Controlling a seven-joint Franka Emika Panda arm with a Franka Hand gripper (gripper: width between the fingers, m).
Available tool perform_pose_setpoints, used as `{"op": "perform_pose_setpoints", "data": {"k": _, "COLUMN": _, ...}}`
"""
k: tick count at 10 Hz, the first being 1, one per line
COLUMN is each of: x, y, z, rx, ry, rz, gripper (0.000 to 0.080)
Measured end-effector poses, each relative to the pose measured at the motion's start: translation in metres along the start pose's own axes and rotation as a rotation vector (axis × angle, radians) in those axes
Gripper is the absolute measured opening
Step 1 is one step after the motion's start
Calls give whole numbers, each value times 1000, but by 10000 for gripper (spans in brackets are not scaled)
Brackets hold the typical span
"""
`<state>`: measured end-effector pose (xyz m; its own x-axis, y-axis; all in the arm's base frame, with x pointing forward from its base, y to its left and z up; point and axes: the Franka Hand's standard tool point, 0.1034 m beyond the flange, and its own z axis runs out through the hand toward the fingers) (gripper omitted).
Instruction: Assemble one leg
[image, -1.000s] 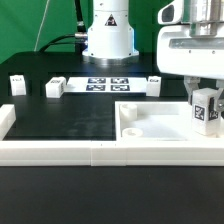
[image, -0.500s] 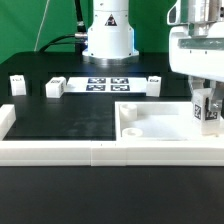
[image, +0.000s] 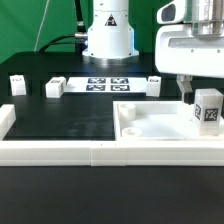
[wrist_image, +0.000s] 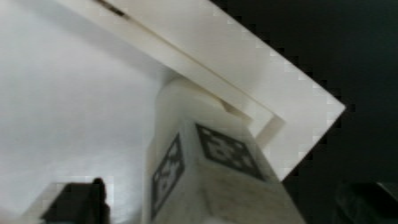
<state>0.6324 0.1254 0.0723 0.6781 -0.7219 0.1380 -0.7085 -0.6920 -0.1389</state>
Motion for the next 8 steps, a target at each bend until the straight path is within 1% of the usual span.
{"op": "perform_pose_setpoints", "data": {"k": 1, "x": 0, "y": -1, "z": 0, "rx": 0, "ry": 2, "rz": -91, "gripper": 646}}
{"op": "perform_pose_setpoints", "data": {"k": 2, "x": 1, "y": -1, "z": -1, "rx": -4, "ry": 8, "rz": -262, "gripper": 649}}
{"op": "perform_pose_setpoints", "data": {"k": 3, "x": 1, "y": -2, "z": -1, "rx": -9, "ry": 15, "rz": -415, "gripper": 649}}
{"op": "perform_pose_setpoints", "data": {"k": 6, "x": 3, "y": -4, "z": -4, "rx": -27, "ry": 30, "rz": -746, "gripper": 649}}
{"op": "perform_pose_setpoints", "data": {"k": 7, "x": 4, "y": -4, "z": -4, "rx": -32, "ry": 32, "rz": -841, "gripper": 649}}
{"op": "perform_pose_setpoints", "data": {"k": 8, "x": 5, "y": -3, "z": -4, "rx": -33, "ry": 30, "rz": -870, "gripper": 649}}
